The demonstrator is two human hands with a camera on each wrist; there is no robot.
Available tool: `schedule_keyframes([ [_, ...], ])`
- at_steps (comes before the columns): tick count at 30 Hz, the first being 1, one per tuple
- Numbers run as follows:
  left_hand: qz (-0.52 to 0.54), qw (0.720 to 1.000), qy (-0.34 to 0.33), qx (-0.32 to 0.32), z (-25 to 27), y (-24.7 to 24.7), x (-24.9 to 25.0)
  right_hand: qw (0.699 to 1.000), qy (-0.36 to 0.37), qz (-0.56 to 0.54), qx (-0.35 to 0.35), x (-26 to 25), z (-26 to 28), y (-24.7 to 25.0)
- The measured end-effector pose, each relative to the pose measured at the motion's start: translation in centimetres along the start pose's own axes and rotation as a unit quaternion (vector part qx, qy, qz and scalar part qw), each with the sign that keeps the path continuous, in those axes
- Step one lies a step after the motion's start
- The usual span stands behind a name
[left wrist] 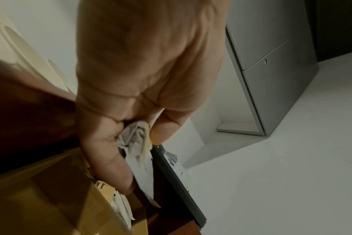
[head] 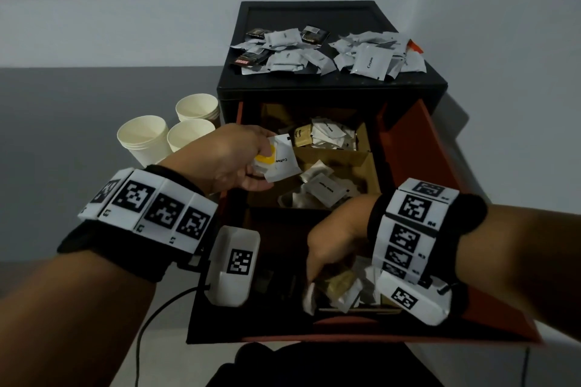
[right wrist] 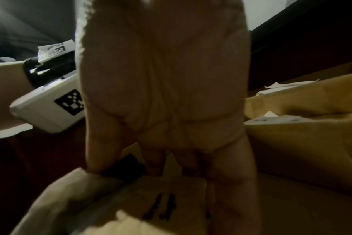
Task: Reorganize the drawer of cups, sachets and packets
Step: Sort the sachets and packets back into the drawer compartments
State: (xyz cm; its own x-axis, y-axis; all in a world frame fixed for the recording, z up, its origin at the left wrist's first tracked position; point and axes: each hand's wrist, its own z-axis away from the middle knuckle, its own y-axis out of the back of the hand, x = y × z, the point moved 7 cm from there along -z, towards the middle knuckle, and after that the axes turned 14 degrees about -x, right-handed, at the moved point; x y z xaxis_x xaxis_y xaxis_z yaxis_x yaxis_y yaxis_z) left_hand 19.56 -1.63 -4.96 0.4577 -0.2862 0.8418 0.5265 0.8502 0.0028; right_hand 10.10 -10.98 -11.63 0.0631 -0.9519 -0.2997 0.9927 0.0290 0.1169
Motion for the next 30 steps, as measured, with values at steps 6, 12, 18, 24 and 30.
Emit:
schedule_keyframes([
  [6, -0.005, 1.000, -0.001, -0.003, 0.2, -0.3, 0.0, 0.973, -0.060, 0.224, 0.002, 0.1, 0.1, -0.6],
  [12, -0.015, 1.000, -0.011, -0.022, 0.2, -0.7, 0.1, 0.962, -0.074, 0.260, 0.025, 0.9, -0.7, -0.8],
  [18, -0.065, 0.996, -0.046, -0.047, 0.4, -1.0, 0.5, 0.978, -0.056, 0.175, 0.103, 2.4, 1.6, 0.8],
  [24, -0.082, 0.992, -0.053, -0.081, 0.3, -2.8, 0.4, 0.953, 0.136, 0.045, 0.269, 1.9, 9.1, 5.9],
  [30, -0.015, 0.969, -0.067, -0.235, -0.3, -4.3, 0.8, 0.848, 0.258, -0.148, 0.440, 0.9, 12.2, 8.2],
])
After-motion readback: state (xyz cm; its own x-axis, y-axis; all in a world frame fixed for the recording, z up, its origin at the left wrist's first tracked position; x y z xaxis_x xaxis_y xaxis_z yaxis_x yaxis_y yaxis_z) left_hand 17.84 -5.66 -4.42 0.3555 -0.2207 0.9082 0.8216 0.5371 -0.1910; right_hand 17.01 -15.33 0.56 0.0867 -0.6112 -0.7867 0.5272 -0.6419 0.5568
